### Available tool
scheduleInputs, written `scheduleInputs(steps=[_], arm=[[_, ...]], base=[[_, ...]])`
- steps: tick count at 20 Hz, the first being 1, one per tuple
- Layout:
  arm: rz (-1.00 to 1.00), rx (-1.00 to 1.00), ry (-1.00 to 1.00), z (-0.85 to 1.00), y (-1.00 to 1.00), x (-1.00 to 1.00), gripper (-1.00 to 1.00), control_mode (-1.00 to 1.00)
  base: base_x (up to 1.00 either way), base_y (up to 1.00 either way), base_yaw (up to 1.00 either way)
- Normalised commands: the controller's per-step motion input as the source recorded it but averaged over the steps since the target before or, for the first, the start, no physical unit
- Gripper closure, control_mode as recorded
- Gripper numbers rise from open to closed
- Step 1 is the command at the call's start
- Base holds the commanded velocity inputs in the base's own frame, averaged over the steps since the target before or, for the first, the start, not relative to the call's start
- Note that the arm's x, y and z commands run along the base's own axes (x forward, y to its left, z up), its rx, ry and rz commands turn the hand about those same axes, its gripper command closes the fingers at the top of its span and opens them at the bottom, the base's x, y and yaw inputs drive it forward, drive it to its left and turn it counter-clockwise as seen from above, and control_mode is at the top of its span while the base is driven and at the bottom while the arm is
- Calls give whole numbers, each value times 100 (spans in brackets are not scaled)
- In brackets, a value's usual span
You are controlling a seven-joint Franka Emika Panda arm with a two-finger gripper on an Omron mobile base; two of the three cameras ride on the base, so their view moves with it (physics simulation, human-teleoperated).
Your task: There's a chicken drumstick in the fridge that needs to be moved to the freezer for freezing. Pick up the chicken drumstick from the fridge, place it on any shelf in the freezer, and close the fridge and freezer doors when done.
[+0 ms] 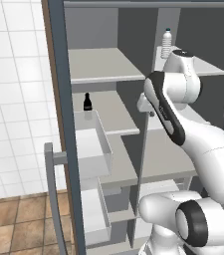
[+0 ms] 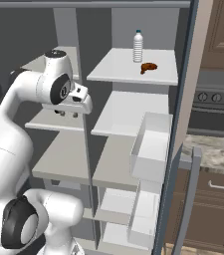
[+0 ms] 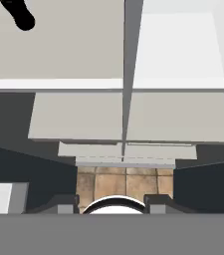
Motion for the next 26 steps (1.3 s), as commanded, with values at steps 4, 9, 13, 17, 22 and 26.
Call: scheduleInputs(steps=[4, 9, 13, 17, 22, 26], arm=[[0, 0, 0, 0, -1, -23, -100, -100], [0, 0, -4, 0, -26, -66, -100, -100], [-2, 0, -16, 3, -46, -61, -100, -100], [-1, 0, -20, 23, -41, -24, -100, -100], [-5, 0, -17, 42, -33, 0, -100, -100], [-5, 0, -7, 46, -28, 1, -100, -100]], base=[[0, 0, 0], [0, 0, 0], [0, 0, 0], [0, 0, 0], [0, 0, 0], [0, 0, 0]])
